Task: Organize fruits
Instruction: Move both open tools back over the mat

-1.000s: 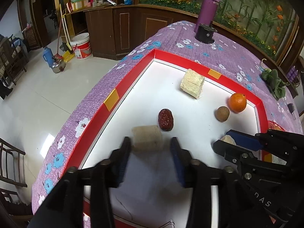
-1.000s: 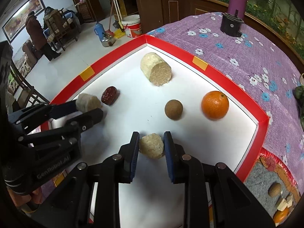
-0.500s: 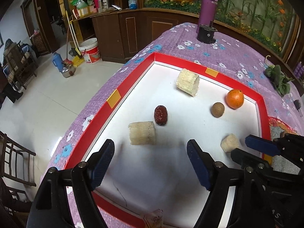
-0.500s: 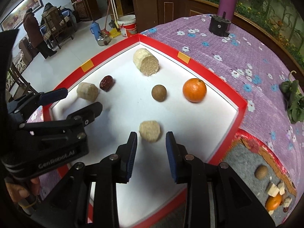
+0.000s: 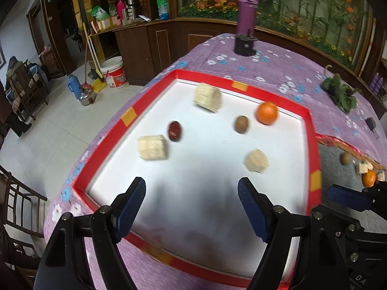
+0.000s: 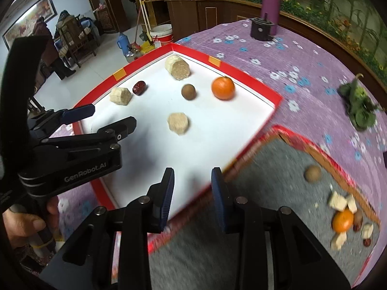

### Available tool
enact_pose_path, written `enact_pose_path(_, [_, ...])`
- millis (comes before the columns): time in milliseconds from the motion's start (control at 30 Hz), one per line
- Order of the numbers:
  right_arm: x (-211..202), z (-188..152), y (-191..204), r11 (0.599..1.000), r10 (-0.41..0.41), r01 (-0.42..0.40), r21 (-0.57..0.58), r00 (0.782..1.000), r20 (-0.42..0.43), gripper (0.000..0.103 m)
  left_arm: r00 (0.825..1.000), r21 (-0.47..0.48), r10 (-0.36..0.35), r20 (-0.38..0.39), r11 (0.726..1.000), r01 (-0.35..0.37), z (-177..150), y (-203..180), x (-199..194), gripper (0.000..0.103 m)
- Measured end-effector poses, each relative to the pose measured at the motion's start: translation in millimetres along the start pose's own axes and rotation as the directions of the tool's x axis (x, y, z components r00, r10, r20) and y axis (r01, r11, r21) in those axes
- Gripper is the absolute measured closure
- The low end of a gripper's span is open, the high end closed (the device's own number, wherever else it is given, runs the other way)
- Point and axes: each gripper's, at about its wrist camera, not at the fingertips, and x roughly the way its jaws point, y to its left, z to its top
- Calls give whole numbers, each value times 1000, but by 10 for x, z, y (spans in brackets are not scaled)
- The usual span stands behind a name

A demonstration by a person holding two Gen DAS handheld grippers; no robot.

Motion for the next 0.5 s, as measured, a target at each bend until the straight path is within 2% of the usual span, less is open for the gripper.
enact_pose_path(233, [-236,-377,-299,997,33,-34,74,999,8,69,998,59,-57,19,997,56,-193,-423,-255,25])
enact_pose_path(500, [-534,-918,-725,986,51,-52,161,999,14,69,988,169,-155,20,974,150,-362,-1128,-509,25])
